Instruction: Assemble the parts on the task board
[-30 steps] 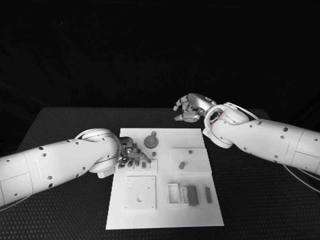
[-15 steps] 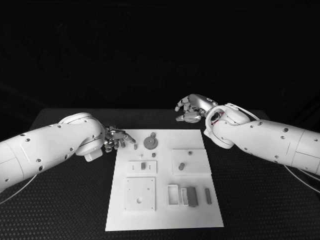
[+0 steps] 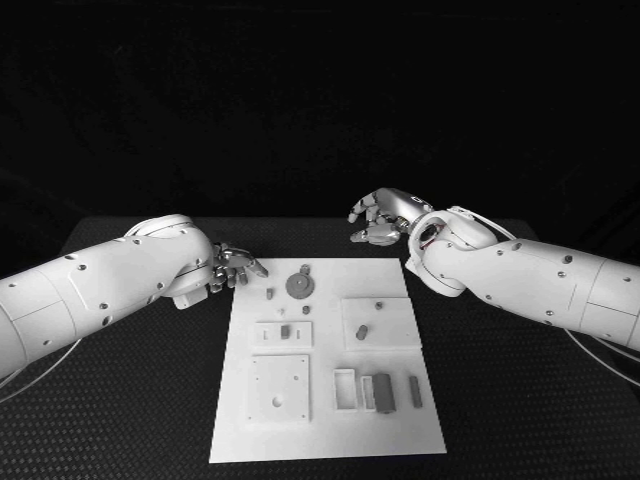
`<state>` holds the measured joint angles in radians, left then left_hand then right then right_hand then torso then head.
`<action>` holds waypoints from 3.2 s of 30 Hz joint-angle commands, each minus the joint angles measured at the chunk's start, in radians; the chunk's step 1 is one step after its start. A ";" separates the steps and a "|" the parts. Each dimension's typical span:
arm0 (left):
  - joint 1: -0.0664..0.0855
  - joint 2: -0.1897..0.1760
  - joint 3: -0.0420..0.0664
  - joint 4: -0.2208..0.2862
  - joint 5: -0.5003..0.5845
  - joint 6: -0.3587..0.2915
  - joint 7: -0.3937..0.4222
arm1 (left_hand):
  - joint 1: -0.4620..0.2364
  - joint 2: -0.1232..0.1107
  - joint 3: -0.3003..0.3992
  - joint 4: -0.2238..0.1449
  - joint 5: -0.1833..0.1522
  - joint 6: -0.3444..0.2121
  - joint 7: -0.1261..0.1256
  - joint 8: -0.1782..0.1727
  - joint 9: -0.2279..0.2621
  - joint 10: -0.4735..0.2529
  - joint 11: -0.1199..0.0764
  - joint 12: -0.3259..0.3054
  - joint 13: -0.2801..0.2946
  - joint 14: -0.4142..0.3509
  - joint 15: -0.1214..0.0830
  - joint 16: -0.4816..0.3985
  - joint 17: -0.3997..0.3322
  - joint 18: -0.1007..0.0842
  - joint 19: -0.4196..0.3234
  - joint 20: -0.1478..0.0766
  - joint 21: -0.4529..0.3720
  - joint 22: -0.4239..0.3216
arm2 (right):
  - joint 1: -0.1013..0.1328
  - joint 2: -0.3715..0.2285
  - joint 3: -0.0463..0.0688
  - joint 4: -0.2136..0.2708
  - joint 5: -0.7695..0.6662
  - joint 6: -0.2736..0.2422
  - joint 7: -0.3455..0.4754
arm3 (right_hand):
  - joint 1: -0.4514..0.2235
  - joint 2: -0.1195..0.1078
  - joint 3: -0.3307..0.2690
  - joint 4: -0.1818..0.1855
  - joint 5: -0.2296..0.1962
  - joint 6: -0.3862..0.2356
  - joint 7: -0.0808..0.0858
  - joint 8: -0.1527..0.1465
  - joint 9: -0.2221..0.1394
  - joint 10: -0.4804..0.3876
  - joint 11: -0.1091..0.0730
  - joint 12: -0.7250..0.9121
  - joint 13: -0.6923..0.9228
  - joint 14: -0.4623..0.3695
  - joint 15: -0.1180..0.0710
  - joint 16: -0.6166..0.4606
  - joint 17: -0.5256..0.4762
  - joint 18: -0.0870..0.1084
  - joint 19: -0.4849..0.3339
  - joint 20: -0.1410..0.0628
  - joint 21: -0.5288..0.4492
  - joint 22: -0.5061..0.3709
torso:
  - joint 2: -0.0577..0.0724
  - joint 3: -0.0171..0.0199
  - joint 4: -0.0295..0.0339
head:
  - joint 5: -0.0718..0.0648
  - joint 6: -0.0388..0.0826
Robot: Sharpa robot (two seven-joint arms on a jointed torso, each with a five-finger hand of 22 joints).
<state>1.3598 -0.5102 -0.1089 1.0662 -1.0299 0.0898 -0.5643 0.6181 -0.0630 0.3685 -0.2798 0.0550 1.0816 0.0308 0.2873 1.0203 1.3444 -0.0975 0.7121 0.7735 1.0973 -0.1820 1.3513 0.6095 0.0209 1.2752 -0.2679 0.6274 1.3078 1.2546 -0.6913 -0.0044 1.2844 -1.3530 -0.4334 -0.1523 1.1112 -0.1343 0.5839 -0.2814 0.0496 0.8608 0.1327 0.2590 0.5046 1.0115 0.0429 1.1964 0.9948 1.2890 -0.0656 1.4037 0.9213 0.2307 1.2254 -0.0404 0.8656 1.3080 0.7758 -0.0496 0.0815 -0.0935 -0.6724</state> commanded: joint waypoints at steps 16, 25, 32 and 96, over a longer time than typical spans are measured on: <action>-0.008 0.071 -0.006 -0.057 -0.058 0.098 0.016 | -0.007 -0.010 0.008 0.003 -0.006 0.062 -0.002 -0.017 -0.006 -0.086 0.022 -0.003 -0.001 -0.012 0.006 -0.003 -0.005 0.043 -0.013 0.002 -0.010 0.007 | -0.002 0.012 0.000 -0.003 0.000 0.006 0.004 | -0.006 0.002 -0.006 0.001 0.004 -0.019 0.024 0.000 -0.002 -0.004 0.001 0.005 -0.002 -0.006 0.000 -0.004 -0.002 0.031 0.001 -0.007 -0.007 0.017 | 0.001 0.0012 -0.0009 | -0.003 -0.002; -0.010 0.086 -0.006 -0.067 -0.057 0.088 0.025 | -0.008 -0.006 0.010 0.003 -0.006 0.058 0.000 -0.023 -0.008 -0.090 0.024 -0.002 0.000 -0.015 0.008 -0.002 -0.006 0.042 -0.015 0.002 -0.011 0.008 | -0.002 0.016 0.000 -0.005 0.000 0.007 0.003 | -0.007 0.002 -0.006 0.002 0.004 -0.019 0.024 -0.001 -0.002 -0.004 0.001 0.005 -0.002 -0.006 0.000 -0.004 -0.002 0.031 0.001 -0.007 -0.007 0.017 | -0.001 0.0018 0.0015 | -0.005 -0.003; -0.014 0.096 -0.008 -0.077 -0.056 0.100 0.027 | -0.006 -0.003 0.012 0.002 -0.006 0.058 0.000 -0.025 -0.009 -0.091 0.024 -0.002 0.000 -0.016 0.008 -0.002 -0.006 0.042 -0.015 0.002 -0.012 0.009 | -0.002 0.019 0.000 -0.006 0.000 0.008 0.003 | -0.007 0.002 -0.006 0.002 0.004 -0.019 0.025 -0.001 -0.002 -0.004 0.001 0.005 -0.002 -0.006 0.000 -0.004 -0.002 0.031 0.001 -0.007 -0.007 0.017 | -0.001 0.0018 0.0020 | -0.004 -0.003; -0.038 0.133 -0.019 -0.137 -0.015 0.121 0.044 | 0.109 0.043 0.058 0.019 -0.007 0.067 0.005 -0.049 -0.006 -0.102 0.029 0.011 -0.002 -0.024 0.014 0.011 -0.022 0.036 -0.014 0.008 -0.014 0.017 | -0.004 0.031 0.000 -0.012 0.002 0.015 0.002 | -0.010 0.004 -0.006 0.003 0.004 -0.018 0.024 -0.001 -0.002 -0.005 0.001 0.006 -0.003 -0.005 0.000 -0.004 -0.001 0.031 0.002 -0.007 -0.008 0.017 | -0.002 0.0013 0.0019 | -0.008 -0.016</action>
<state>1.3233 -0.3792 -0.1272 0.9289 -1.0651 0.1995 -0.5320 0.7236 -0.0182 0.4214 -0.2621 0.0550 1.1435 0.0301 0.2430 1.0133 1.2608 -0.0798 0.7195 0.7718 1.0754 -0.1680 1.3584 0.5882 0.0229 1.2612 -0.2605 0.6195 1.3079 1.2513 -0.6610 -0.0043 1.2730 -1.3503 -0.4301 -0.1525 1.1070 -0.1301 0.5809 -0.2785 0.0496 0.8564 0.1383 0.2590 0.5034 1.0115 0.0429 1.1994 0.9934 1.2898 -0.0664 1.4036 0.9207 0.2307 1.2304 -0.0397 0.8615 1.3074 0.7739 -0.0483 0.0833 -0.1017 -0.6886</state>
